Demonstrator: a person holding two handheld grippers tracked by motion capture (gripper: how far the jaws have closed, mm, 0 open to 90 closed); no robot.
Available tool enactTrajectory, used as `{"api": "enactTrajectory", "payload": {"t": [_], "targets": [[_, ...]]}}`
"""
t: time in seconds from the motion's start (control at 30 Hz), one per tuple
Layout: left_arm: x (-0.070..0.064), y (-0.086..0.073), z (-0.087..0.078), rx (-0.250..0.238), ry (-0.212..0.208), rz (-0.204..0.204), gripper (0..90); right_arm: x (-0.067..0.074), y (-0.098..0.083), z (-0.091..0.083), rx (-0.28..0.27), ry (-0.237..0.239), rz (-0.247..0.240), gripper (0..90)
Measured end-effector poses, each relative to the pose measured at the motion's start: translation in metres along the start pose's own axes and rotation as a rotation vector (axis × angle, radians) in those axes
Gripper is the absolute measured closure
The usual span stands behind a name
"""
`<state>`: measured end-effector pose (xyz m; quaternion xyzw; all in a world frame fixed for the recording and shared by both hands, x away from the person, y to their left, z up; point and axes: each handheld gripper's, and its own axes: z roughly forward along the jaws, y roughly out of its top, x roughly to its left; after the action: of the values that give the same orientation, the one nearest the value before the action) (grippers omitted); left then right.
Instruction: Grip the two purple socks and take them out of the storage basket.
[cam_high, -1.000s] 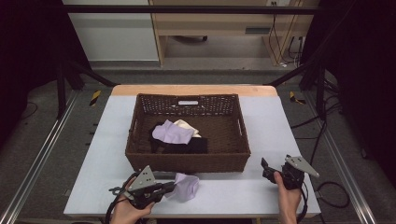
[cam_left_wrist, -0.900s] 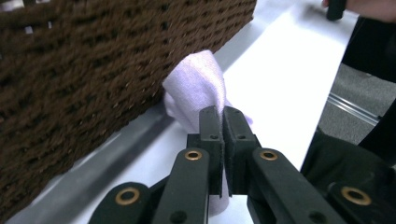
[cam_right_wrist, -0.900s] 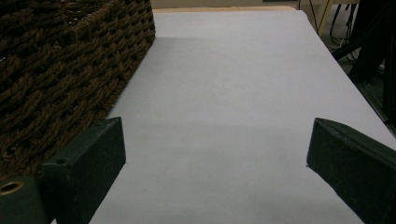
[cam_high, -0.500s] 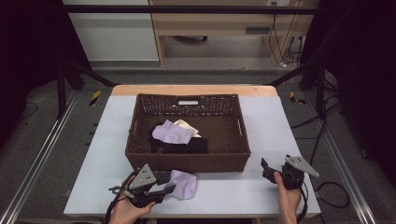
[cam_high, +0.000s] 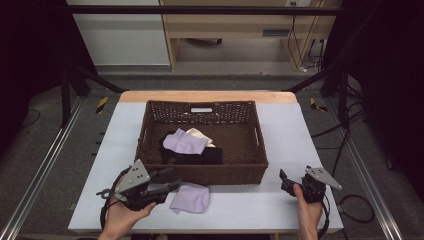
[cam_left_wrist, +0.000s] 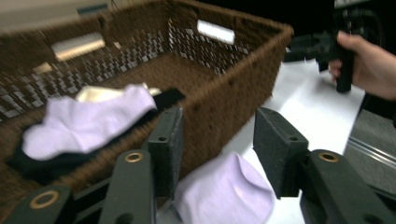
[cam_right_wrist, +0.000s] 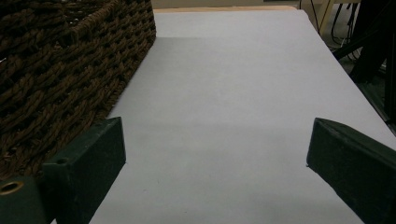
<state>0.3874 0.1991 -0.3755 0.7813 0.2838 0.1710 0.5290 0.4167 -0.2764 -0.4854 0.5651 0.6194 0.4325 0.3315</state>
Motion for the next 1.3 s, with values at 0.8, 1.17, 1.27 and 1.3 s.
{"api": "enactTrajectory", "payload": {"t": [0.8,1.17,1.27,1.3], "targets": [[0.078,0.071,0.051,-0.036,0.181,-0.032,44.7,0.000,0.000,0.000,0.007,0.005,0.001,5.0],[0.105,0.062,0.099,0.080,0.270,-0.040,45.4,0.000,0.000,0.001,0.010,0.008,0.000,5.0],[0.112,0.057,0.111,0.114,0.292,-0.040,46.4,0.000,0.000,0.001,0.009,0.009,0.001,5.0],[0.114,0.055,0.114,0.126,0.296,-0.042,46.4,0.000,0.000,0.001,0.009,0.010,0.002,5.0]]}}
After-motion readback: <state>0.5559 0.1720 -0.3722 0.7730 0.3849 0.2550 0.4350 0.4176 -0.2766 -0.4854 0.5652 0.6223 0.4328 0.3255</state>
